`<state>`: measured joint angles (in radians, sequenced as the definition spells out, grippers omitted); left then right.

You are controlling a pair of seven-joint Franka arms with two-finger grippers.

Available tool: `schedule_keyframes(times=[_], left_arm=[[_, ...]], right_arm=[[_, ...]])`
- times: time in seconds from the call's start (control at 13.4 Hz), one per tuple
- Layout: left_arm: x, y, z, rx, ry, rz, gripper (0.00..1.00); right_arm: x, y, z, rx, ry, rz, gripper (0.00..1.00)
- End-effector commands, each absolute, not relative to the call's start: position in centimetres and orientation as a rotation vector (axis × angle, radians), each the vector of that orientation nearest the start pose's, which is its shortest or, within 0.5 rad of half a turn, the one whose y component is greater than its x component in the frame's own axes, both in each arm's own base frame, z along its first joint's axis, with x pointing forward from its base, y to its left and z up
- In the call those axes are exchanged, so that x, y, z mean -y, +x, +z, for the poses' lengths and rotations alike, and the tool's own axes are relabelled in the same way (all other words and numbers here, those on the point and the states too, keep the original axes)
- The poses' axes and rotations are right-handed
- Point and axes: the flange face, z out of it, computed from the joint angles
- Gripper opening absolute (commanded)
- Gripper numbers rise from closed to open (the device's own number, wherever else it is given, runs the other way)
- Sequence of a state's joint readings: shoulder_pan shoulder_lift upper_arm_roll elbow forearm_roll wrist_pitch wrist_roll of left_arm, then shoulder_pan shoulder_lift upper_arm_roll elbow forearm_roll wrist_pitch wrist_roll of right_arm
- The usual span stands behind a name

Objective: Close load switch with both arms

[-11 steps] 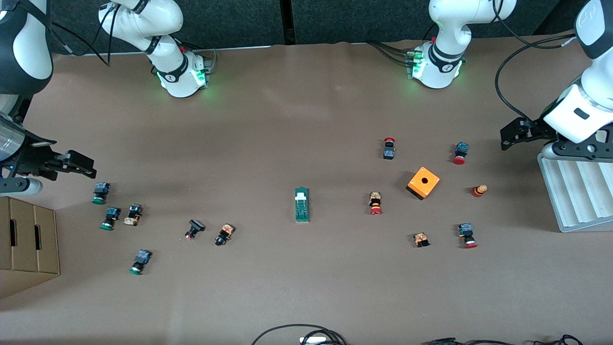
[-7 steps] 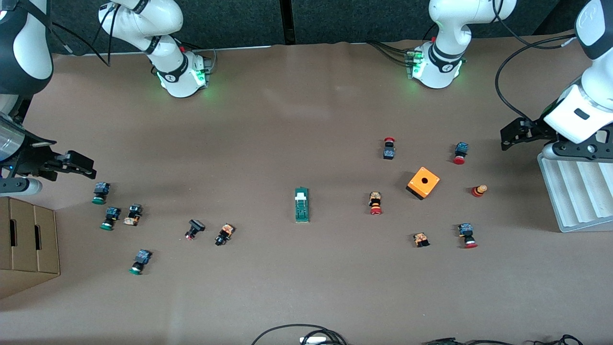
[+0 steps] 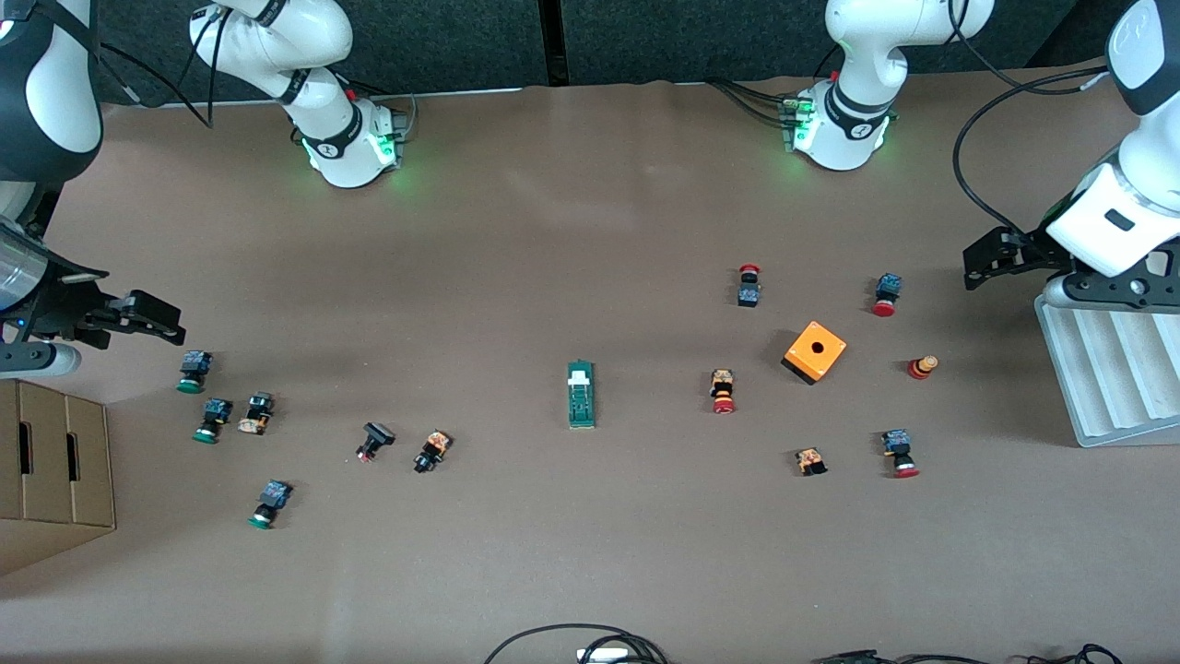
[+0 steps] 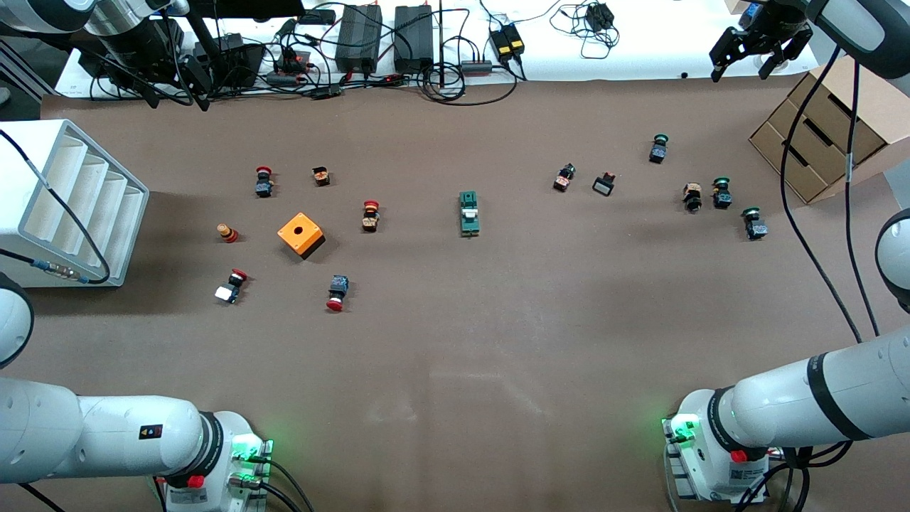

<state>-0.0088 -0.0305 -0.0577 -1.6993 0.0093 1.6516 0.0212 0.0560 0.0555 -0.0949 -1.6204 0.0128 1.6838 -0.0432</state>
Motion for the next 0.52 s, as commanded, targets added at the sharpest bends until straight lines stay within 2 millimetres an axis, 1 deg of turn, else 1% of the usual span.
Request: schedule_keyframes(times=[0.0,0.15,0.37,0.45], left_arm=[[3.86,54.73,58.86,-0.101,-3.141,0.019,1.0],[3.79,54.76,58.7,-0.128,-3.132,0.024,1.0],[3.78,54.53,58.27,-0.103,-3.14,0.068,1.0],[4.17,54.48,58.37,-0.101,-3.163,0.065,1.0]], right_arm=[[2.06,58.1,58.07,0.011,-3.165,-0.031,1.0],[2.31,58.07,58.05,0.003,-3.163,-0.028,1.0],[2.31,58.05,58.04,0.003,-3.163,-0.026,1.0],[2.41,58.07,58.05,0.001,-3.165,-0.028,1.0]])
